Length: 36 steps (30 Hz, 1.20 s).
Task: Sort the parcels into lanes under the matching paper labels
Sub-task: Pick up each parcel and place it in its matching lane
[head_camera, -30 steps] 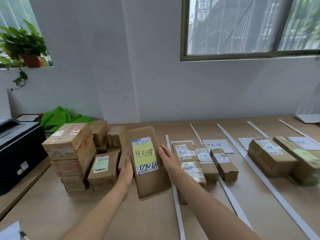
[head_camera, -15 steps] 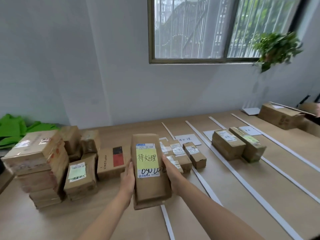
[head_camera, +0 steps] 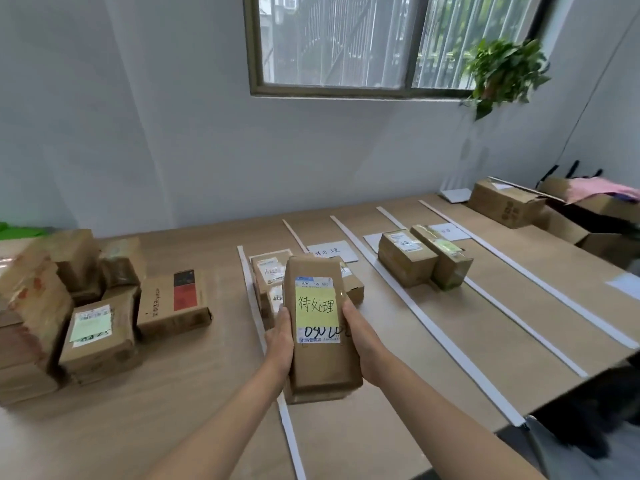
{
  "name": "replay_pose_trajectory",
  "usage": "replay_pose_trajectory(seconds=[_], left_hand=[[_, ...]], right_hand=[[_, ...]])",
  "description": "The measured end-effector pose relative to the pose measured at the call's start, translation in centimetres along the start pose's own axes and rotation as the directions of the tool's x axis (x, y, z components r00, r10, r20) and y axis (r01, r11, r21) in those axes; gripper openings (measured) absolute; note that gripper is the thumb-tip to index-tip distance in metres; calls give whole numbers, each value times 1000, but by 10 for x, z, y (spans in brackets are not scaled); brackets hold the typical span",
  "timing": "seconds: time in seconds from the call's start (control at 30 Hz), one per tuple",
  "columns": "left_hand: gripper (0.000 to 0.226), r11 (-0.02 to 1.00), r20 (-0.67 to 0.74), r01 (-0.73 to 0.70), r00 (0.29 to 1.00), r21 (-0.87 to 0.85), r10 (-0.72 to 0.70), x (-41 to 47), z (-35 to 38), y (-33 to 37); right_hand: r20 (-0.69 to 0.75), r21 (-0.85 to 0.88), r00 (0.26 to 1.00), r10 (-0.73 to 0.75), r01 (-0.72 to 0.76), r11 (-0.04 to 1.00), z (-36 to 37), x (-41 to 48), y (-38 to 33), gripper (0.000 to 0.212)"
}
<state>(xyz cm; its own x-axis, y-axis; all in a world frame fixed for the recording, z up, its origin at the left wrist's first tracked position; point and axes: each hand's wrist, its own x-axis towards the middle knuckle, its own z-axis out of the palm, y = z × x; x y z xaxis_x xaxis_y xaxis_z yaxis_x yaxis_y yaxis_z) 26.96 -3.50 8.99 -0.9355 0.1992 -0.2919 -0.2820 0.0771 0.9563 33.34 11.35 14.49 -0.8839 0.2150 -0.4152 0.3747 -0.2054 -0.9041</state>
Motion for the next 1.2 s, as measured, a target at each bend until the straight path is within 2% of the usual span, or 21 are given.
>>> replay_pose_trajectory(seconds=[0.07, 0.2, 0.27, 0.4, 0.47, 0.63, 0.73, 0.8, 0.93, 1.03, 1.07, 1.2], left_hand=[[97, 1000, 28, 24, 999, 14, -24, 11, 39, -11], [85, 996, 94, 32, 995, 85, -40, 30, 124, -38], [80, 997, 94, 65, 993, 46, -69, 17, 168, -36], [64, 981, 203, 185, 964, -58, -170, 5, 237, -55], [62, 974, 197, 225, 957, -38, -213, 7, 262, -77], [58, 960, 76, 275, 957, 54, -279, 20, 300, -120], [41, 955, -23, 279, 960, 98, -278, 40, 311, -120], [39, 957, -69, 270, 962, 106, -264, 58, 315, -117], [49, 971, -136, 225, 968, 81, -212, 103, 322, -117], [72, 979, -193, 186, 967, 82, -167, 141, 327, -116], [74, 977, -228, 175, 963, 119, -145, 152, 328, -115], [49, 927, -352, 129, 936, 352, 3, 189, 328, -90]], right_hand=[[-15, 11, 999, -29, 29, 1000, -39, 6, 1, 44], [-2, -1, 998, -59, 59, 998, -125, 26, 9, 39], [6, -3, 998, -60, 60, 998, -168, 38, 21, 36], [-18, -1, 1000, -13, 13, 1000, -243, 62, 60, 37], [-57, -37, 998, 23, -25, 999, -269, 73, 82, 36], [-91, -196, 992, 91, -107, 975, -301, 114, 120, 62], [-97, -278, 994, 45, -70, 958, -295, 135, 113, 54], [-118, -312, 993, 16, -52, 949, -290, 149, 101, 50], [-152, -368, 988, -31, -27, 929, -286, 183, 77, 48], [-143, -386, 989, -31, -26, 922, -286, 220, 66, 47], [-149, -383, 988, -36, -24, 924, -285, 232, 63, 46], [-157, -368, 983, -98, 34, 929, -282, 279, 47, 40]])
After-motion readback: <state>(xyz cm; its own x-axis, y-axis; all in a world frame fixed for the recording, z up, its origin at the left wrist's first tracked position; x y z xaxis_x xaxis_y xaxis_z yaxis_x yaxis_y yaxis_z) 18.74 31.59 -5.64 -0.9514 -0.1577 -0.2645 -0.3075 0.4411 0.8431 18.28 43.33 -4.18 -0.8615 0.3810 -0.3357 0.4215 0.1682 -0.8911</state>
